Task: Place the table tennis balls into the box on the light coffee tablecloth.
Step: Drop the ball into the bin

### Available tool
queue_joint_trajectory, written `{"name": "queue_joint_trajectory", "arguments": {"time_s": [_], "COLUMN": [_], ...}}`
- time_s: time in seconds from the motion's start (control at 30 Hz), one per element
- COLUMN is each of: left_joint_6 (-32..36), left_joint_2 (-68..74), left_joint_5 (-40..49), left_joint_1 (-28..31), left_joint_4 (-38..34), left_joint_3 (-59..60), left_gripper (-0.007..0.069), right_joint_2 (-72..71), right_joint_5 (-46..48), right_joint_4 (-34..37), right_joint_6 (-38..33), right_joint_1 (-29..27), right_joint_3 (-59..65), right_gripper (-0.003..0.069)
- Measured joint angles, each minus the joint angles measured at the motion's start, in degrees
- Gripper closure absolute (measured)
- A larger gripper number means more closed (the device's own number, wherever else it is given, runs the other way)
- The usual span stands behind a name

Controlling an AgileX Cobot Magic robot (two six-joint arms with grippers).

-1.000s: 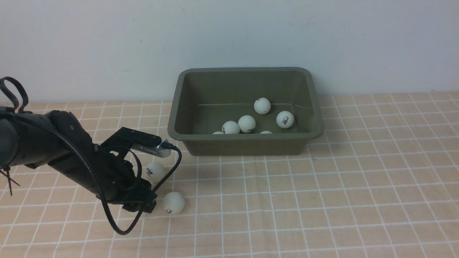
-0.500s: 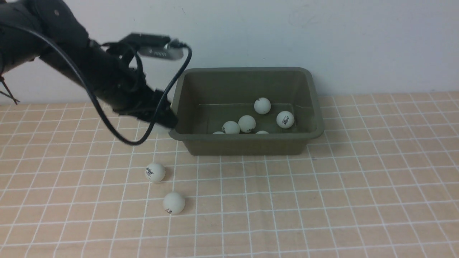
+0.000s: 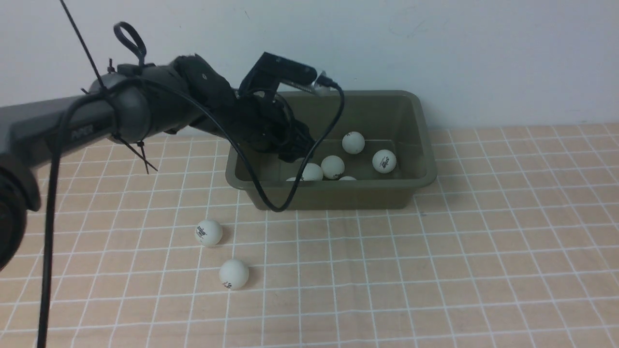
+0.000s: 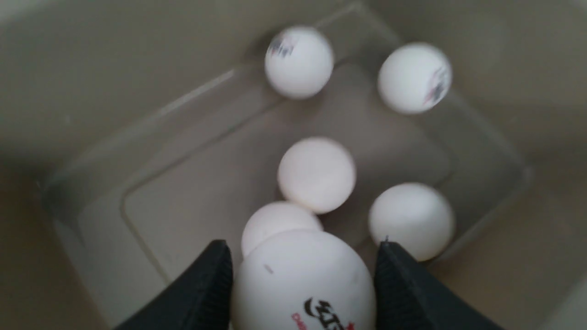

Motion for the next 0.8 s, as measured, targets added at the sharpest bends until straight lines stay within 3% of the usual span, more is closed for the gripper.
{"name": "queue_joint_trajectory", "arguments": {"time_s": [0.2, 0.33, 0.5, 0.67, 0.8], "left_joint_6": [0.4, 0.9, 0.9, 0.9, -2.7], "left_joint_2": [1.8, 1.8, 1.7, -2.4, -9.1], "left_joint_5": [-0.4, -1.6, -1.3, 4.7, 14.5], "left_joint_1": [0.0, 0.0, 0.0, 0.3, 1.8], "left_joint_4": [0.0, -0.1, -0.1, 1.2, 5.8], "left_joint_3": [0.0, 0.0, -0.9, -1.3, -1.6], "left_gripper": [0.0288, 0.0220, 0.0199, 0.0199, 0.0199], "right_joint_2": [0.0, 0.0, 0.0, 0.0, 0.0], "right_joint_5": [0.0, 0.0, 0.0, 0.0, -0.1], "right_joint_4": [0.8, 1.3, 1.4, 1.4, 1.4], "right_joint_6": [0.0, 0.0, 0.0, 0.0, 0.0], "right_joint_1": [0.0, 0.0, 0.0, 0.0, 0.0], "right_joint_3": [0.0, 0.0, 0.0, 0.0, 0.0], "right_gripper": [0.0677, 0.0677, 0.0677, 0.0677, 0.0677]}}
